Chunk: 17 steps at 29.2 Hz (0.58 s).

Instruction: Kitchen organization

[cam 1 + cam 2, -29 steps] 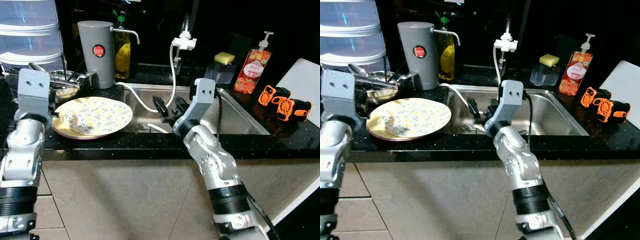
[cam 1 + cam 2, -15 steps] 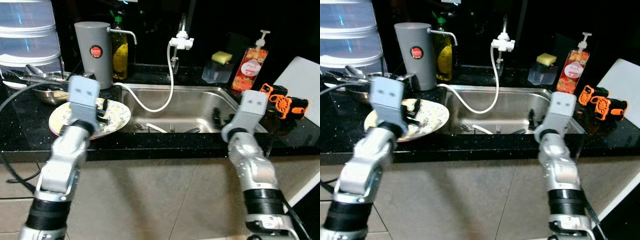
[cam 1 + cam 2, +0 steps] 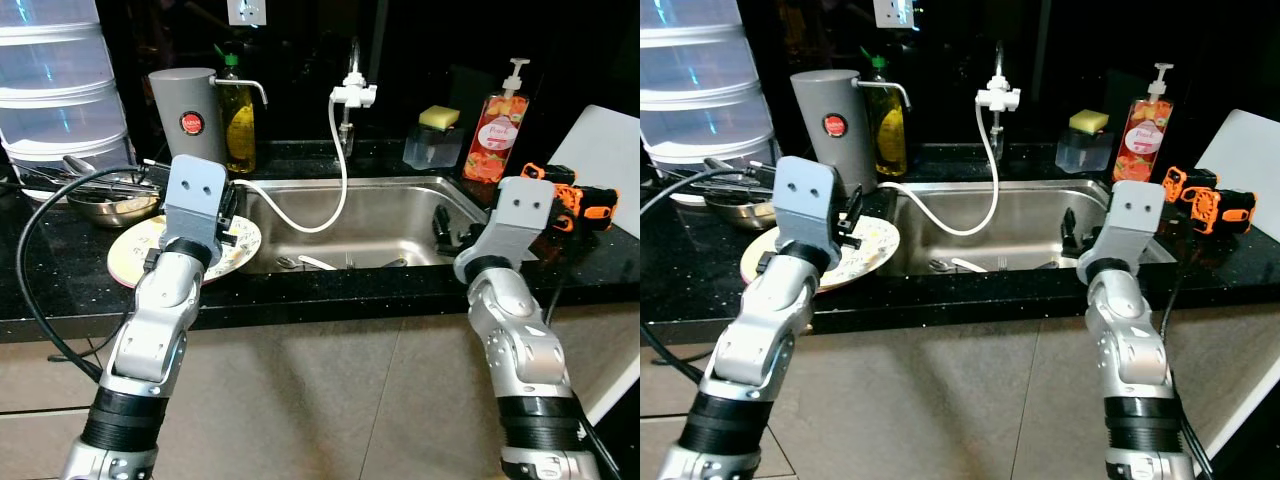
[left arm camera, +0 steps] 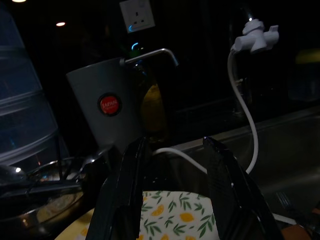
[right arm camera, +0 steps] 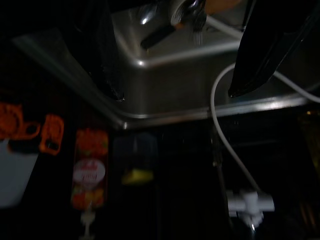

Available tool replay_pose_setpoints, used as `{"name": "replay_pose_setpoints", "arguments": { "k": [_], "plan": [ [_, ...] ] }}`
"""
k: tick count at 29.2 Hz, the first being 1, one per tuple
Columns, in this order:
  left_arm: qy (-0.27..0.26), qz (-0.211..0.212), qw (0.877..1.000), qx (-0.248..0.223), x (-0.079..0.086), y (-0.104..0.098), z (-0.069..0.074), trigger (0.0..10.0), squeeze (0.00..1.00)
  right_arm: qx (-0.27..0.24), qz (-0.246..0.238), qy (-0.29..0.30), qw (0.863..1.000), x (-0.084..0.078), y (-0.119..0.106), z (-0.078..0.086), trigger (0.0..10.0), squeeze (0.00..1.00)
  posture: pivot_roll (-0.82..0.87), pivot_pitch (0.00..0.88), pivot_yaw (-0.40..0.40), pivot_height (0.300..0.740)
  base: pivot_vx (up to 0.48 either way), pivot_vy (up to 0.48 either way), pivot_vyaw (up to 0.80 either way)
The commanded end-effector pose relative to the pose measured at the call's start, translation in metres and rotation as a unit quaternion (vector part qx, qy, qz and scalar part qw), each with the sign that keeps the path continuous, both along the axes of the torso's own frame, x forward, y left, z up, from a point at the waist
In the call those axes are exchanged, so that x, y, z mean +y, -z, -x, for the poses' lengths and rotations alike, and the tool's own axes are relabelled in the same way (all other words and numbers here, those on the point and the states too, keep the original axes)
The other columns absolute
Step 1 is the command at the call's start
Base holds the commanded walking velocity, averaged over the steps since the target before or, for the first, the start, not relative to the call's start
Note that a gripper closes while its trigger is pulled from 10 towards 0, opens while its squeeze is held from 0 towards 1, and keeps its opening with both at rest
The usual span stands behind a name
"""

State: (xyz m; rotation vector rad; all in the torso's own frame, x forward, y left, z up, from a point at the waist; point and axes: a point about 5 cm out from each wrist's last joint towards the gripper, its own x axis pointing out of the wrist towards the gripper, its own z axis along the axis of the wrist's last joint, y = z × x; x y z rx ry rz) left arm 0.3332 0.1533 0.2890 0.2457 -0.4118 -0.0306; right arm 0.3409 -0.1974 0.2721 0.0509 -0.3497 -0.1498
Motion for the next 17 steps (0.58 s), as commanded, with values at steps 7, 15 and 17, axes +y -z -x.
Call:
{"name": "replay_pose_setpoints", "arguments": {
  "k": [7, 15, 17],
  "plan": [
    [-0.001, 0.0, 1.0, 0.0, -0.0022, 0.0101, -0.0039, 10.0, 0.0, -0.017, 0.012, 0.013, 1.0, -0.0027, -0.0016, 0.008, 10.0, 0.0, 0.05, 0.0, 0.03, 0.74, 0.202, 0.0, 0.0],
    [-0.005, 0.003, 1.0, -0.008, 0.0, 0.0095, -0.0055, 10.0, 0.0, -0.019, 0.014, 0.009, 1.0, -0.0001, -0.0014, 0.0066, 10.0, 0.0, 0.06, 0.0, 0.022, 0.74, 0.472, 0.0, 0.0],
    [-0.007, 0.002, 1.0, -0.008, 0.0007, 0.0097, -0.0054, 10.0, 0.0, -0.018, 0.014, 0.007, 1.0, 0.0006, -0.0011, 0.0056, 10.0, 0.0, 0.06, 0.0, 0.02, 0.74, 0.472, 0.0, 0.0]
  ]
}}
